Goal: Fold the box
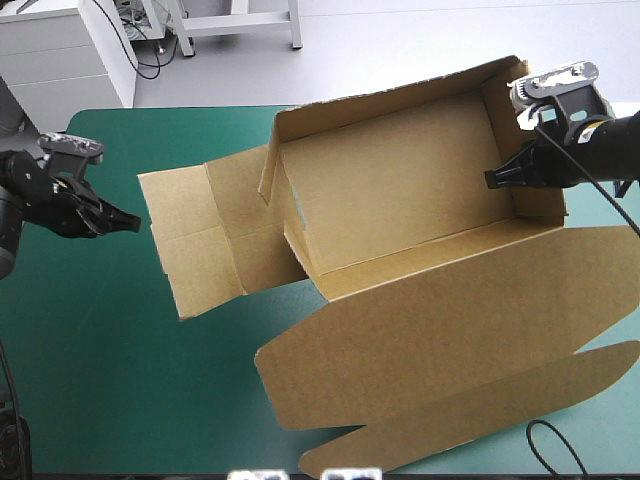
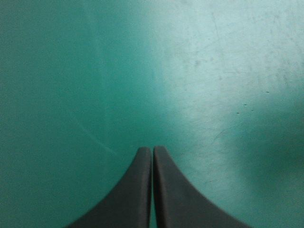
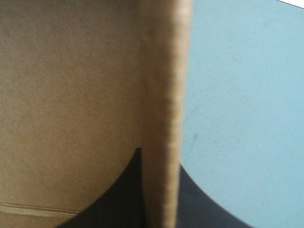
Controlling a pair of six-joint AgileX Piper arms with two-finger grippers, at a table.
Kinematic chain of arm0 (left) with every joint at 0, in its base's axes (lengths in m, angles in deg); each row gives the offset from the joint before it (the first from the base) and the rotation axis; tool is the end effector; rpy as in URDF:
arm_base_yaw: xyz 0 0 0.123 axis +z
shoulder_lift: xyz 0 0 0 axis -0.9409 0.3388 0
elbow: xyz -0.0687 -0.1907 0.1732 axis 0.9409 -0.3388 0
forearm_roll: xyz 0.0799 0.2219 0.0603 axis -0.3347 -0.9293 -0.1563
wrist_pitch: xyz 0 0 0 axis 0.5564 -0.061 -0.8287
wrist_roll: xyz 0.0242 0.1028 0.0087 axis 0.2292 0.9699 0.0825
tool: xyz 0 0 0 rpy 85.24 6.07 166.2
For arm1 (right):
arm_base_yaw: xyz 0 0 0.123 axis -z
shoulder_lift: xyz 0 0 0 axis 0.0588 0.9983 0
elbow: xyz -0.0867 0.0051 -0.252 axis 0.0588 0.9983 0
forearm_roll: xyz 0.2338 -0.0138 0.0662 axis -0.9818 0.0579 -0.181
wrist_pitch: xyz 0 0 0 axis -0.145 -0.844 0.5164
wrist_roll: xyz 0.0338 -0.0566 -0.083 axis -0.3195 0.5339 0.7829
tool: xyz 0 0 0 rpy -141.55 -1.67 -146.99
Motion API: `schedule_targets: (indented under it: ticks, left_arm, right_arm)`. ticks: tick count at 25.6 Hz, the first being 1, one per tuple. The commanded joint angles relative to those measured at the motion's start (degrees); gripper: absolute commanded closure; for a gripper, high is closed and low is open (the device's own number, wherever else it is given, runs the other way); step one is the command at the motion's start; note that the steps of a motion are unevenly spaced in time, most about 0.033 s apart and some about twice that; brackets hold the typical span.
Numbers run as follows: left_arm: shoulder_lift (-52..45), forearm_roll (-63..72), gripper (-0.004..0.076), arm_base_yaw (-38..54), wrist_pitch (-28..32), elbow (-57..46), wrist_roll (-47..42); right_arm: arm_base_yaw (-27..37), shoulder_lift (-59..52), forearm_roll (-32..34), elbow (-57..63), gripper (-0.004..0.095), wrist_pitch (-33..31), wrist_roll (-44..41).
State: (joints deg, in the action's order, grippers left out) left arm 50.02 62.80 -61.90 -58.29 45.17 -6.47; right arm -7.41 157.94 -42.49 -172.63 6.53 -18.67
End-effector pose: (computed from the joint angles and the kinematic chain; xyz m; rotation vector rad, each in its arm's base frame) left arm 0.2907 0.0326 0.3367 0.2731 2.6276 0.0376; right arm 0.2656 0.0376 0.4371 -0.4649 2.3202 0.1251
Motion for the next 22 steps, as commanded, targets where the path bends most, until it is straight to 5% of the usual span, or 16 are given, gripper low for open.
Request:
schedule_targets:
  ticks: [1, 6, 9, 14, 18, 22]
  left_arm:
    - [-1.96, 8.62, 0.0731, -0.17, 10.68, -7.23, 0.50]
    - [-1.96, 33.29, 0.0731, -0.17, 19.66, -20.67, 14.05]
    - [-1.96, 51.36, 0.0731, -0.17, 19.47, -26.05, 27.58]
    - [-1.96, 75.61, 0.0731, -0.25, 6.08, -29.37, 44.80]
    - [-1.96, 83.44, 0.0731, -0.25, -5.37, -29.37, 47.68]
    - [-2.07, 83.17, 0.0731, -1.71, -8.18, -28.90, 46.96]
  right_arm:
    - [0.68, -1.98, -1.74, -1.91, 0.0927, 0.25, -0.05]
    - [0.68, -1.98, -1.87, -1.91, 0.0927, 0.25, -0.05]
    - [0.68, -1.98, -1.99, -1.91, 0.0927, 0.25, -0.05]
    - [0.68, -1.98, -2.09, -1.91, 0.0927, 0.25, -0.05]
    - [0.68, -1.98, -2.17, -1.91, 0.0927, 0.25, -0.05]
    - [0.68, -1.98, -2.17, -1.91, 0.0927, 0.35, -0.05]
